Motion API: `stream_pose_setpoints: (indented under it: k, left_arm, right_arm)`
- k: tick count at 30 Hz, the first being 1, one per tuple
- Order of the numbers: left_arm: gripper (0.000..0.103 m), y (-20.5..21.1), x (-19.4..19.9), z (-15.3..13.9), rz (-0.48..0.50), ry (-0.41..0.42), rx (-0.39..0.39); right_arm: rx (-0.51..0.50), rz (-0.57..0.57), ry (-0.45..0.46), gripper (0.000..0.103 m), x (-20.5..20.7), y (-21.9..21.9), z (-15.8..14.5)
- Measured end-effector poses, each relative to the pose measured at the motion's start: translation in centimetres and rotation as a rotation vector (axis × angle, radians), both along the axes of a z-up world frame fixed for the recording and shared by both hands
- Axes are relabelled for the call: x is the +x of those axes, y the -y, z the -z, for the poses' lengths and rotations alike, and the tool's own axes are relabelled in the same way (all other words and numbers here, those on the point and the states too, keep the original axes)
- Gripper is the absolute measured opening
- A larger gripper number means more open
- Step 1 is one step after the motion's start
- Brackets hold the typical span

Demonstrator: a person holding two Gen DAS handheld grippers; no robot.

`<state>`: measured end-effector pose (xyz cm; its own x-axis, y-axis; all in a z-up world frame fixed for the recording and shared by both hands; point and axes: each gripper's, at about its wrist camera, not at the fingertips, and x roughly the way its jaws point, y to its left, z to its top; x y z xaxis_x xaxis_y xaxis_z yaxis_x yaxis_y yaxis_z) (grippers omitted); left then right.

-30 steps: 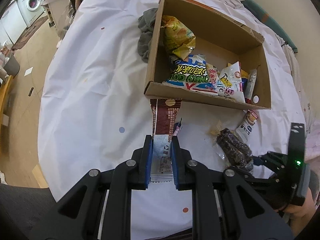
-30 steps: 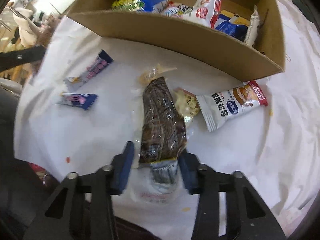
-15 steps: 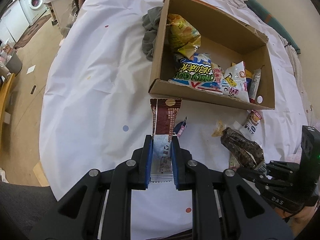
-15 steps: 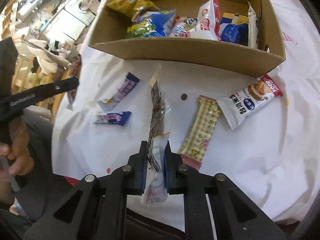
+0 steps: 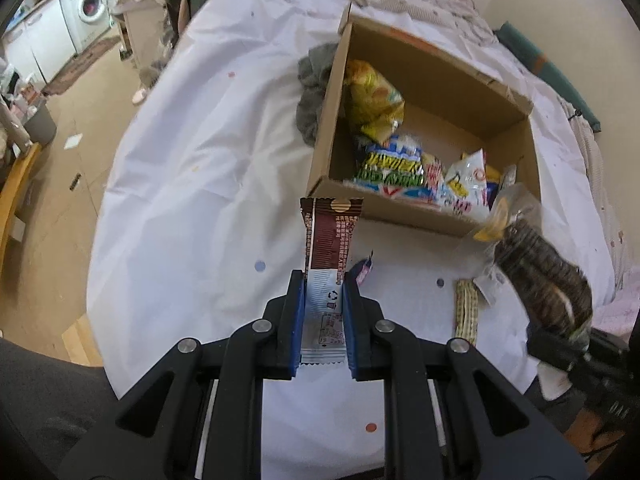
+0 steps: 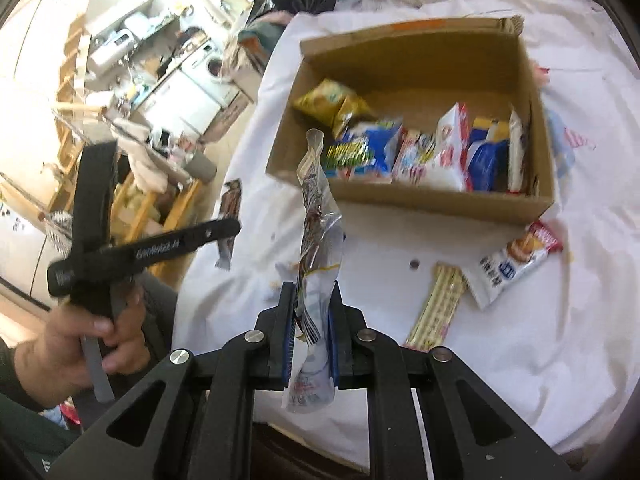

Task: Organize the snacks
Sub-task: 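Carry both snacks over the box and open both tools to drop them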

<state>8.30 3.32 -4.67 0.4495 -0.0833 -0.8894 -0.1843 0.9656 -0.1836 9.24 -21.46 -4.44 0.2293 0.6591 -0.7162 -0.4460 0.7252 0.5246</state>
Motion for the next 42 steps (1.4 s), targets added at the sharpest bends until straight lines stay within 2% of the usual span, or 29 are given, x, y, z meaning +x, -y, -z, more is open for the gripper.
stream_pose_setpoints:
  k: [8, 14, 20, 24, 26, 29, 31, 33, 36, 42]
  left_arm:
    - [0.015, 0.9, 2.2, -2.7, 0.059, 0.057, 0.016]
    - [0.014, 1.3, 6.9, -4.6, 0.081, 0.062, 0.005]
    - [0.015, 3.2, 11.0, -6.1, 0.139, 0.113, 0.039]
    - [0.015, 4.1, 13.1, -4.6, 0.152, 0.117, 0.028]
    - [0.015, 4.6, 14.0, -2.8, 0.175, 0.096, -0.013]
    - [0.015, 4.9, 14.9, -0.6, 0.156, 0.038, -0.047]
    - [0.015, 5.0, 15.1, -0.5, 0.161, 0.04, -0.074]
    - [0.015, 5.1, 15.2, -0.4, 0.162, 0.044, -0.057]
    - [0.015, 5.4, 15.5, -0.1, 0.167, 0.032, -0.072]
    - [0.015, 5.8, 15.4, 0.3, 0.172, 0.025, -0.041]
  right_arm:
    - [0.032, 0.124, 0.028, 0.014, 4.1, 2.1, -1.3]
    - [0.025, 0.217, 0.087, 0.014, 8.2, 3.4, -2.7]
    - [-0.005, 0.285, 0.124, 0.015, 11.8, 4.5, -3.1]
    - [-0.023, 0.343, 0.104, 0.015, 13.6, 5.3, -2.1]
    - [-0.036, 0.361, 0.08, 0.015, 13.8, 5.5, -1.4]
    - [-0.068, 0.367, 0.06, 0.015, 13.8, 5.0, -0.3]
    - [-0.094, 0.351, 0.044, 0.015, 13.9, 4.5, 0.3]
    - [-0.11, 0.344, 0.02, 0.015, 13.9, 4.3, 1.0]
    - [-0.135, 0.362, -0.007, 0.016, 14.1, 4.2, 1.6]
    - [-0.132, 0.364, -0.019, 0.017, 14.1, 4.1, 1.8]
